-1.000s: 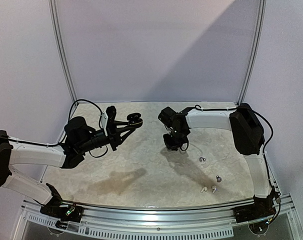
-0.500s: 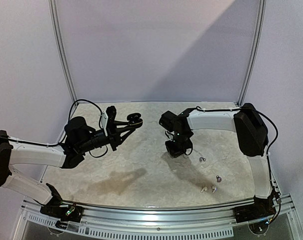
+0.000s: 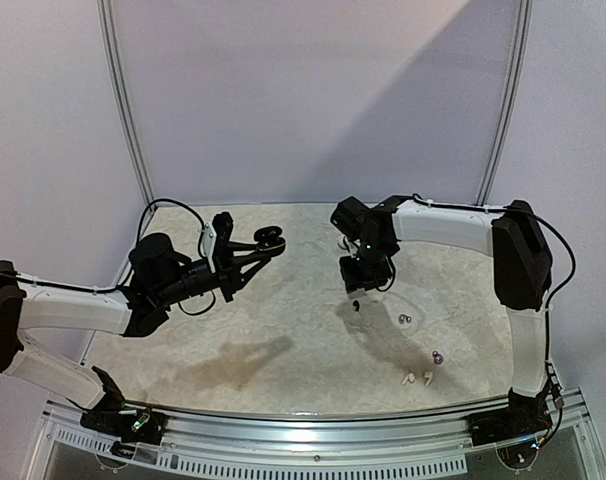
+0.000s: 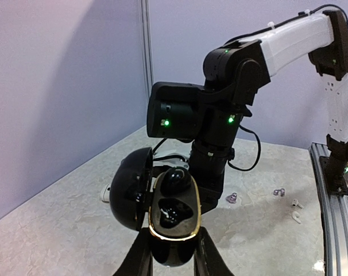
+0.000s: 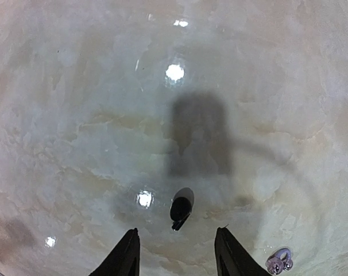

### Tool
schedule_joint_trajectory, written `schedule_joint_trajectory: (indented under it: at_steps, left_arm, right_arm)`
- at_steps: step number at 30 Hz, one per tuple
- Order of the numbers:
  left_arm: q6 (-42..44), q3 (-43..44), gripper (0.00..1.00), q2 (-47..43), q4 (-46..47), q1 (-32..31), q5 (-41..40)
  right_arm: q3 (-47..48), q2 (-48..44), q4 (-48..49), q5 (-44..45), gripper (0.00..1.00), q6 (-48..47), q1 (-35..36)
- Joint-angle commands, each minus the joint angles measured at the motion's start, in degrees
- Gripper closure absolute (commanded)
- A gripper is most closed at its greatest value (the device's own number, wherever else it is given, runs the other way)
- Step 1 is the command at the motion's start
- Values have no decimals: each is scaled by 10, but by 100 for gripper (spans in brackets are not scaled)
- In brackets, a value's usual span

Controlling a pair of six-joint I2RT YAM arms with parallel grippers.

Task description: Insert the wireless bluetooth earbuds into the charging case

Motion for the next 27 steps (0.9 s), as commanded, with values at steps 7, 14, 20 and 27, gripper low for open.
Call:
schedule_joint_trajectory:
  at_steps: [7, 14, 20, 27]
  left_arm:
    - [6, -4, 100, -6, -5, -1, -2]
    - [4, -4, 100, -6, -5, -1, -2]
    - [6, -4, 100, -7, -5, -1, -1]
    - [5, -5, 100, -8, -5, -1, -3]
  right_arm:
    - [43, 71, -25, 3, 53, 0, 4]
    - [43, 90, -24, -5, 67, -3, 5]
    - [39, 88, -22, -6, 88, 1, 7]
    - [-11, 50, 59, -101, 93, 14, 24]
